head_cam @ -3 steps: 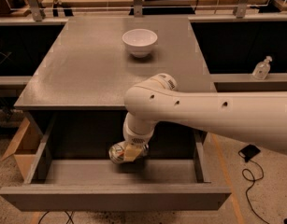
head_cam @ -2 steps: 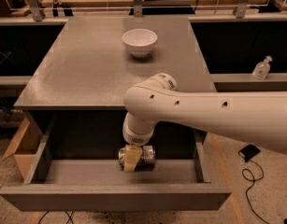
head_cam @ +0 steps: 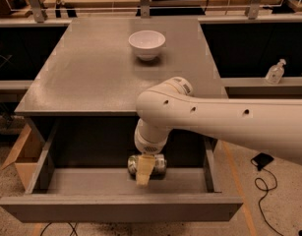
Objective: Place 7up can into top drawer
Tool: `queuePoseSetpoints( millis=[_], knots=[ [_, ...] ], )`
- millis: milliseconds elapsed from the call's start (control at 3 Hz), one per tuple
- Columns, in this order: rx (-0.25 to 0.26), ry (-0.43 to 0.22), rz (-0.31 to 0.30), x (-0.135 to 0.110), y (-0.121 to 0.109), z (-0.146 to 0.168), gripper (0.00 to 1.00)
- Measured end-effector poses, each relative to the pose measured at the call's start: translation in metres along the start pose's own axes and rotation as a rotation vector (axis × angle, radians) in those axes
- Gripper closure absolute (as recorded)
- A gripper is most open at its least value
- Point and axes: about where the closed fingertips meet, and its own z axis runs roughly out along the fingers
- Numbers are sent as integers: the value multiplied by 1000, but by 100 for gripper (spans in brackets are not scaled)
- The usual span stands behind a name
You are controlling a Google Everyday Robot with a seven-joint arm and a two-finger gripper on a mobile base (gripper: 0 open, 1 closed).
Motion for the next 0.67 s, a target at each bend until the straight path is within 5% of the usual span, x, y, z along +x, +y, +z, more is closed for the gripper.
queuePoseSetpoints(
  millis=[667],
  knots=[
    [15, 4, 44, 19, 12, -13, 0]
  ],
)
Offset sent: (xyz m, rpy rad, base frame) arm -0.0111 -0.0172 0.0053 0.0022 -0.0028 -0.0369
